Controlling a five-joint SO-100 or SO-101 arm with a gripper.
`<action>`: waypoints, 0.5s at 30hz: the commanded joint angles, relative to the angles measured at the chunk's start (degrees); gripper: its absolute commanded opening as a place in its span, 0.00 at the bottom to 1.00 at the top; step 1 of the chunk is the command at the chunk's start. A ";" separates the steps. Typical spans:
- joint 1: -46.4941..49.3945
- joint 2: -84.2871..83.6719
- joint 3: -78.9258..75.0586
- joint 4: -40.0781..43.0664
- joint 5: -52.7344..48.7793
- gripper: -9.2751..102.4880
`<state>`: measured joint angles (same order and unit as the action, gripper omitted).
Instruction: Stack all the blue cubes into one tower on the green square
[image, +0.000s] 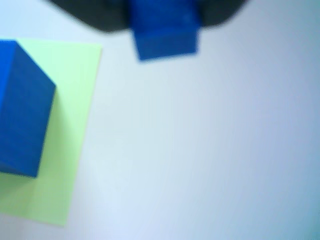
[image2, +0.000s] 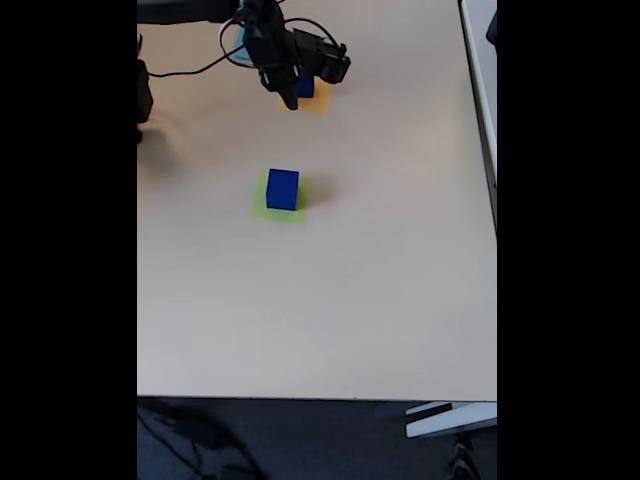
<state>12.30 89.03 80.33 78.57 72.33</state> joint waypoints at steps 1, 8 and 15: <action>2.46 4.66 2.29 -3.96 0.35 0.08; 5.71 4.04 6.68 -9.93 0.09 0.09; 9.05 3.69 12.04 -16.61 -1.23 0.09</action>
<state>20.04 89.21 91.76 64.51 71.81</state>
